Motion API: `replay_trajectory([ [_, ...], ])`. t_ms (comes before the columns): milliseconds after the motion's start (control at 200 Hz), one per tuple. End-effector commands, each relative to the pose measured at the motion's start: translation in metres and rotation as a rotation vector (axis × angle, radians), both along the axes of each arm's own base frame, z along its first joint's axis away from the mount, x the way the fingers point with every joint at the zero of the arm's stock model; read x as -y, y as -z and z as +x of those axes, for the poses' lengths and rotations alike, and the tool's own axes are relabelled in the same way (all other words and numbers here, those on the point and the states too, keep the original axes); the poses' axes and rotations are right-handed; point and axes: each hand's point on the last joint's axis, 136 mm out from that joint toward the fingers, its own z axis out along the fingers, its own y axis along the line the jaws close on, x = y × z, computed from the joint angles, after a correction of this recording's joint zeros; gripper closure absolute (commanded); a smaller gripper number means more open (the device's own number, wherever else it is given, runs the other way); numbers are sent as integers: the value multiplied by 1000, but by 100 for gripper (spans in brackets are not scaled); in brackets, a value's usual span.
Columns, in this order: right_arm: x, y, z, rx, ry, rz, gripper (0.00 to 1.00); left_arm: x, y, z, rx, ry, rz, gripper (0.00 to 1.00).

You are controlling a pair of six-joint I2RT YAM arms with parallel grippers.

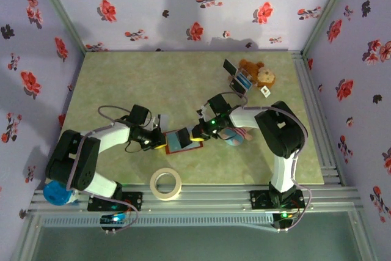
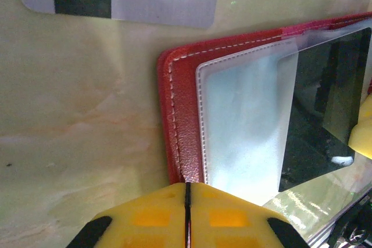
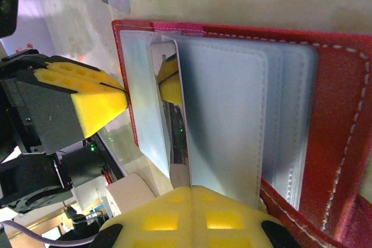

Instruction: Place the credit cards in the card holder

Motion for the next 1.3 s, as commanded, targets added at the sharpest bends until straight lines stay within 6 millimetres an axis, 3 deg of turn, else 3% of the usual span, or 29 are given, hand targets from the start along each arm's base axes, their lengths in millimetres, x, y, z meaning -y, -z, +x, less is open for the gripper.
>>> replay_trajectory([
  [0,-1,4,3,24,37,-18,100,-2,5,-3,-5,25,27,89],
  [345,1,4,-3,44,13,-28,100,-4,6,-4,-6,23,37,91],
  [1045,-57,-2,-30,47,38,-3,90,-6,0,-8,-9,-5,33,100],
  [1295,-64,-1,-38,52,44,-20,84,-5,-3,-20,-23,-14,9,100],
])
